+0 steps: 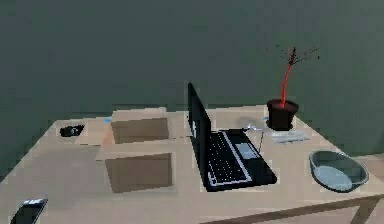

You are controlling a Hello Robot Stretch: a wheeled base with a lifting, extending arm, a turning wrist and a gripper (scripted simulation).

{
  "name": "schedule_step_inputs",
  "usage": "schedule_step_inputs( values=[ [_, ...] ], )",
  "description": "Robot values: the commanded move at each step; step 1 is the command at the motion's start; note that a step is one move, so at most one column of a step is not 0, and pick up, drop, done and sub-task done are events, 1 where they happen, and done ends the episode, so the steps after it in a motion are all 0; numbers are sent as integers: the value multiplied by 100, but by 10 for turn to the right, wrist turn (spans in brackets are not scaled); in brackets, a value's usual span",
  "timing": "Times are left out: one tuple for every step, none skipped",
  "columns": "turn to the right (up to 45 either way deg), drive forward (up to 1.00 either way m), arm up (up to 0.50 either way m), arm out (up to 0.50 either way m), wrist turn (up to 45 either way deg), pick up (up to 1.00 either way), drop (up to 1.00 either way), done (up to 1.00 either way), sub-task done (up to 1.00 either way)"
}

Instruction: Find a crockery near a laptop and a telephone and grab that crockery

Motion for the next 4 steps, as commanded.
schedule_step_inputs(
  values=[
    [450,0,0,0,0,0,0,0,0],
    [120,0,0,0,0,0,0,0,0],
    [0,35,0,0,0,0,0,0,0],
    [-450,0,0,0,0,0,0,0,0]
  ],
)
